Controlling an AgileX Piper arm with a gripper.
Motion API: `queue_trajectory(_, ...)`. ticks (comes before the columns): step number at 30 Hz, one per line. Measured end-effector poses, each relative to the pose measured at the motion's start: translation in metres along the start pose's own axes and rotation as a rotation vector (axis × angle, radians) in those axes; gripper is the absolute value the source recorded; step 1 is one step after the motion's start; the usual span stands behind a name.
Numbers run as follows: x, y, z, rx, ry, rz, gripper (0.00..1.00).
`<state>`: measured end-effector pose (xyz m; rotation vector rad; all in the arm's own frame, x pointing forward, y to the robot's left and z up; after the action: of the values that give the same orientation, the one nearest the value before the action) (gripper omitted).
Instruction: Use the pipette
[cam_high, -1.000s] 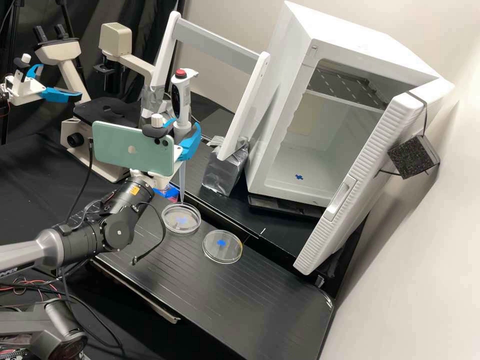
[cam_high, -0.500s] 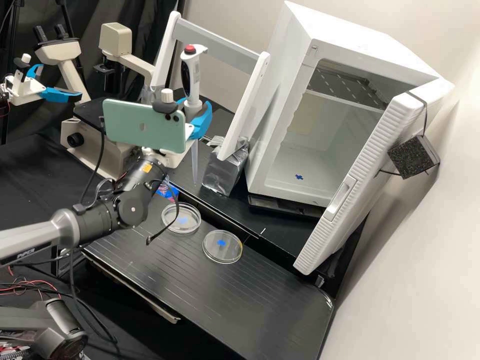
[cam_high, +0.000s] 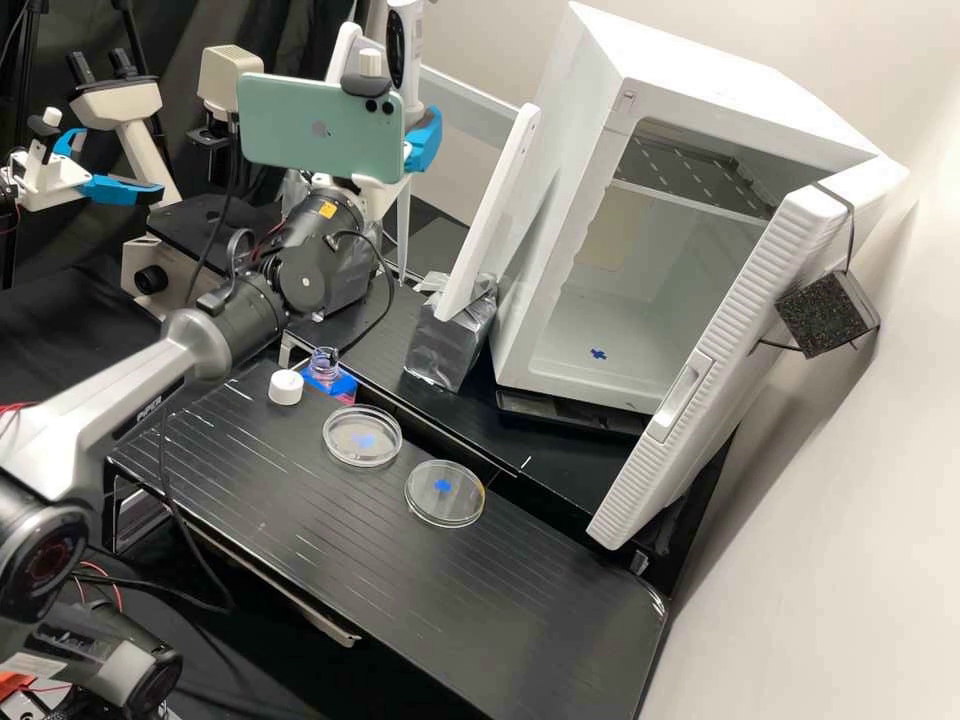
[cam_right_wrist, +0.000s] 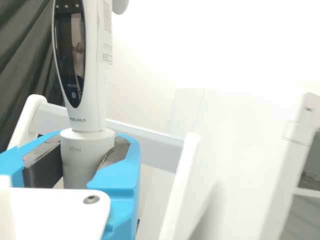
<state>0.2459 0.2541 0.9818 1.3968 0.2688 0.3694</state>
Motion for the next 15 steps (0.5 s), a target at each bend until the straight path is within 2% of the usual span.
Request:
queue_trajectory(7,0.03,-0.005,-0.016,0.022,-0.008,-0.044,0.0)
queue_trajectory(15,0.05,-0.019,-0.011,0.026,-0.067,-0.094,0.0)
